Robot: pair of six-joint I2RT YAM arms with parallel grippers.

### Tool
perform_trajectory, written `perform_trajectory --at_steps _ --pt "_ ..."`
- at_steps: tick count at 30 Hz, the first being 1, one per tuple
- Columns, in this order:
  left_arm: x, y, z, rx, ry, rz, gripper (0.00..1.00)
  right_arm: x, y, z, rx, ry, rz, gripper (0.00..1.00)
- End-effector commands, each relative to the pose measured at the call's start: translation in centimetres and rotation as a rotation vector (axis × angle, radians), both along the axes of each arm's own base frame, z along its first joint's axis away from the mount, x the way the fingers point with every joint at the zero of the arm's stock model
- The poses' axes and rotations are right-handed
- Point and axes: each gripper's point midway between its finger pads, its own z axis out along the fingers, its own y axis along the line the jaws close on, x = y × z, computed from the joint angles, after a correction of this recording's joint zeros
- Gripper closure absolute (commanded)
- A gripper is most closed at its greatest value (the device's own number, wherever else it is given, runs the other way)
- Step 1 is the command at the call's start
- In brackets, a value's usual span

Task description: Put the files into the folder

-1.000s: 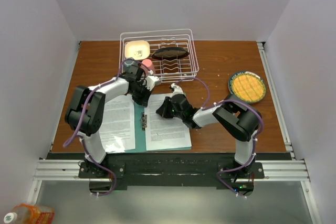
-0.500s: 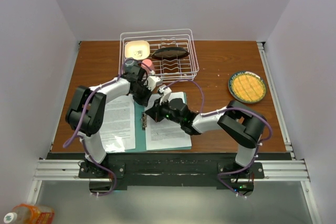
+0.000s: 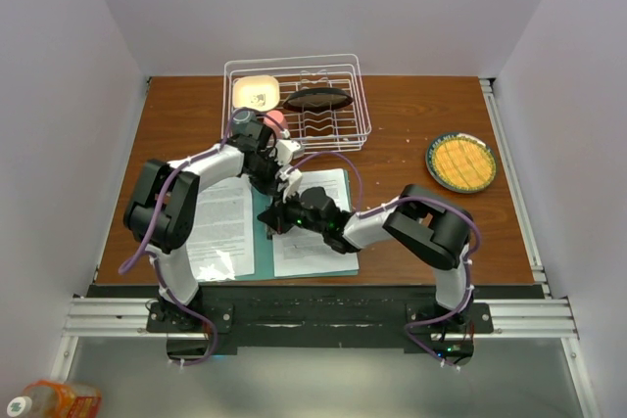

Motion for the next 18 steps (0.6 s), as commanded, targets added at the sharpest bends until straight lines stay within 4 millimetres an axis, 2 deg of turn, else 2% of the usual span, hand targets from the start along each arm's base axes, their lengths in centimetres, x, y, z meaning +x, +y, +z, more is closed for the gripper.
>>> perform_trajectory --at_steps 1,18 --pt "-1.3 2.1 -3.9 0.117 0.069 0.018 0.98 0.0 1.6 2.3 0.072 -0.057 0.035 1.0" --pt "-1.4 2.2 -4.1 0.115 0.067 0.018 0.99 -2.7 0.6 -2.7 -0.046 0.058 0.125 1.0"
